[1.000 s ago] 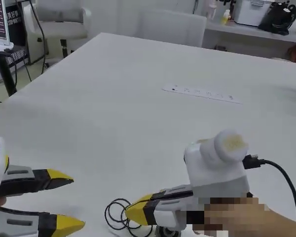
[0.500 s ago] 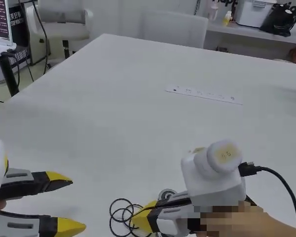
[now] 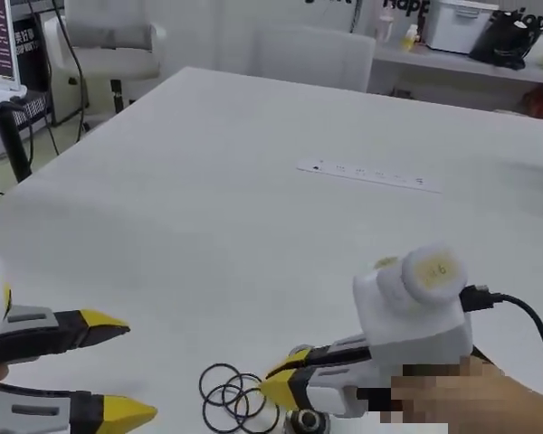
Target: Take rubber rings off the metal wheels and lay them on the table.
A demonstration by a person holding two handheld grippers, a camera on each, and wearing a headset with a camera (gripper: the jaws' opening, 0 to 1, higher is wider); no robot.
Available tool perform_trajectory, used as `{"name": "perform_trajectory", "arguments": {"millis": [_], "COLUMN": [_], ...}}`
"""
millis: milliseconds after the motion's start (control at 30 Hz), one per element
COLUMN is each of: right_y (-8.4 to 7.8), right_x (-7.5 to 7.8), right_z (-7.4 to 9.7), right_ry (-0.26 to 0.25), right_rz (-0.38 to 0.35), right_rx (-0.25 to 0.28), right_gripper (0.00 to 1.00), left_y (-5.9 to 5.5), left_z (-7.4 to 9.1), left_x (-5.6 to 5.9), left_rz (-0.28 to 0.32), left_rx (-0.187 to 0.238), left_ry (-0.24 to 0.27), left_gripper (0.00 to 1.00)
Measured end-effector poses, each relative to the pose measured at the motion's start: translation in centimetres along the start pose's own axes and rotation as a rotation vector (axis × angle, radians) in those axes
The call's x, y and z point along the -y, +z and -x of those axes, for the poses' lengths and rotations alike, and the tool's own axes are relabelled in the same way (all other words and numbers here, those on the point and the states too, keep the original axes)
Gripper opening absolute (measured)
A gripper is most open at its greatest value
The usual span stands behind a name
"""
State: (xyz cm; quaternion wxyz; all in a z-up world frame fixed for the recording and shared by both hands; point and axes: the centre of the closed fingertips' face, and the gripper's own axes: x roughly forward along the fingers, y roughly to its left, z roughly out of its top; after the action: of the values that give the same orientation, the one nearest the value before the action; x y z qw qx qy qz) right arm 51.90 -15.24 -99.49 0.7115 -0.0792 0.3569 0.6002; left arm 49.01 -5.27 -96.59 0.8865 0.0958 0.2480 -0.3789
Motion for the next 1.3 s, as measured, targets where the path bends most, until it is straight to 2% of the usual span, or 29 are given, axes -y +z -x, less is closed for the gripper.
{"name": "perform_trajectory", "arguments": {"millis": [133, 367, 567, 733, 800, 867, 1000, 1067, 1300], "right_y": [0.4, 0.7, 1.6, 1.9, 1.9, 1.7, 1.3, 1.2, 0.0], "right_x": [-0.1, -0.6, -1.0, -1.1, -1.1, -0.9, -0.5, -0.1, 0.3], "right_z": [1.3, 3.4, 5.3, 6.6, 7.2, 7.9, 9.6, 10.3, 13.4], "right_ry": [-0.001, -0.005, -0.012, -0.031, -0.041, -0.055, -0.086, -0.107, -0.146], "right_rz": [0.01, 0.073, 0.099, 0.131, 0.143, 0.14, 0.128, 0.12, 0.075], "right_rx": [0.023, 0.034, 0.072, 0.092, 0.102, 0.116, 0.142, 0.161, 0.231], "right_gripper": [0.09, 0.15, 0.24, 0.34, 0.42, 0.51, 0.53, 0.58, 0.72], "left_y": [0.2, 0.8, 1.1, 1.4, 1.5, 1.7, 2.4, 2.9, 3.3], "left_z": [0.1, 0.2, 0.3, 0.5, 0.6, 0.7, 0.8, 0.9, 1.0], "left_x": [0.1, 0.2, 0.2, 0.3, 0.3, 0.3, 0.6, 0.8, 0.9], "left_rz": [0.002, 0.005, -0.001, -0.003, -0.002, 0.007, 0.001, -0.002, 0.0], "left_rx": [0.004, 0.019, 0.022, 0.022, 0.023, 0.025, 0.036, 0.045, 0.054], "left_ry": [-0.001, -0.004, -0.004, -0.006, -0.006, -0.006, -0.013, -0.017, -0.023], "left_gripper": [0.58, 0.62, 0.63, 0.65, 0.66, 0.68, 0.7, 0.72, 0.77]}}
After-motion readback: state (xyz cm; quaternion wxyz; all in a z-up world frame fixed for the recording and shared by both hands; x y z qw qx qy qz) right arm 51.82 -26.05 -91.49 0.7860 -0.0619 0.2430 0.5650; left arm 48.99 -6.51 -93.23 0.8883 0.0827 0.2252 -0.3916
